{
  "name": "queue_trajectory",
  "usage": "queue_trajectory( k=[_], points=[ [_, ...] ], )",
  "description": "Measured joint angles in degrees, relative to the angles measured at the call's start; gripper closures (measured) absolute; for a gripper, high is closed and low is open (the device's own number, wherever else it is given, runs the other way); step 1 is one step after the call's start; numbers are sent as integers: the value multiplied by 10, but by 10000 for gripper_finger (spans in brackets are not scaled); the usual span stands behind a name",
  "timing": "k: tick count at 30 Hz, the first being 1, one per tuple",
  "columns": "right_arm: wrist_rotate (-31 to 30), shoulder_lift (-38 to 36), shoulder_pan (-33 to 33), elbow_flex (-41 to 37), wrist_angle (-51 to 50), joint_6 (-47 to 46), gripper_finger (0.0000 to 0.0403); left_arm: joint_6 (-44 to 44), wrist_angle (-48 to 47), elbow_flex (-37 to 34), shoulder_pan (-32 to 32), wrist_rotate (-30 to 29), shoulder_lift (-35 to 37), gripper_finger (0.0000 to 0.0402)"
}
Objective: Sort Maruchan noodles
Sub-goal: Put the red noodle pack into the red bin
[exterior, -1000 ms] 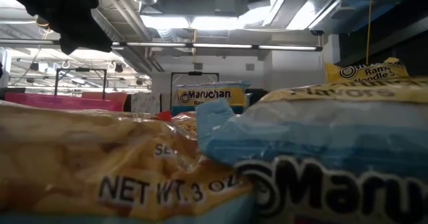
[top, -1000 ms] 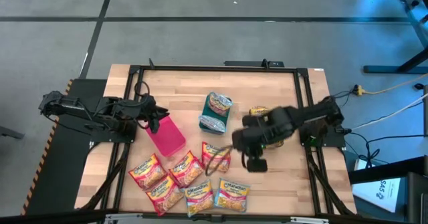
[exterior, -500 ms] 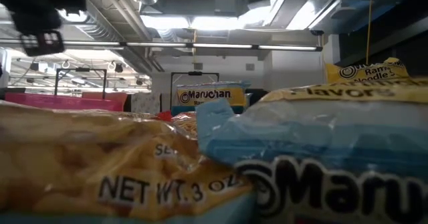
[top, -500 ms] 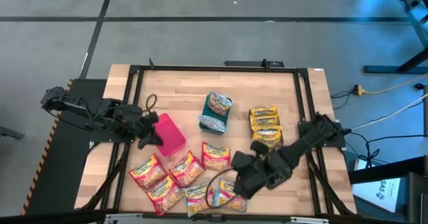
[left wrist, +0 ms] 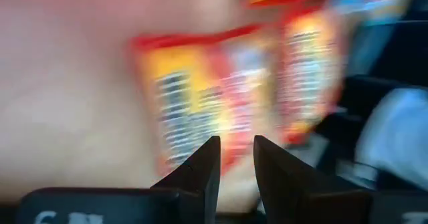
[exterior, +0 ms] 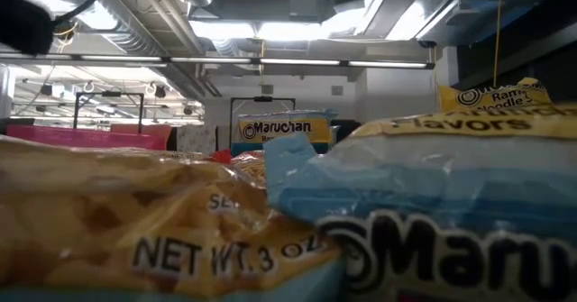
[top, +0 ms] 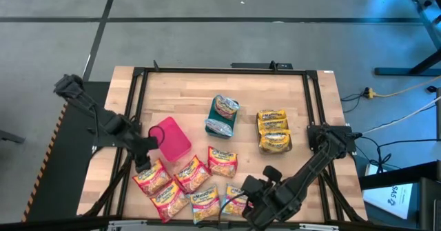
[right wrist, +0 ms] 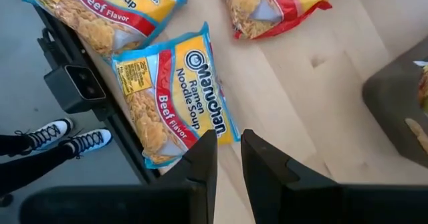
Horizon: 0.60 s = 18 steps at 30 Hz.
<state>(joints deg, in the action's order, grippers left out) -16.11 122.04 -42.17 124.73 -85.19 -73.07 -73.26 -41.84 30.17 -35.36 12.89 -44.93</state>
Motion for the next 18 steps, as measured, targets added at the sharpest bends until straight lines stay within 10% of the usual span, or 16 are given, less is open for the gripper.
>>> queue_trajectory(
  k=[18],
  points=[
    [-18,1,2,0,13,-21,336,-4,12,0,-50,-64,-149,317]
  ],
)
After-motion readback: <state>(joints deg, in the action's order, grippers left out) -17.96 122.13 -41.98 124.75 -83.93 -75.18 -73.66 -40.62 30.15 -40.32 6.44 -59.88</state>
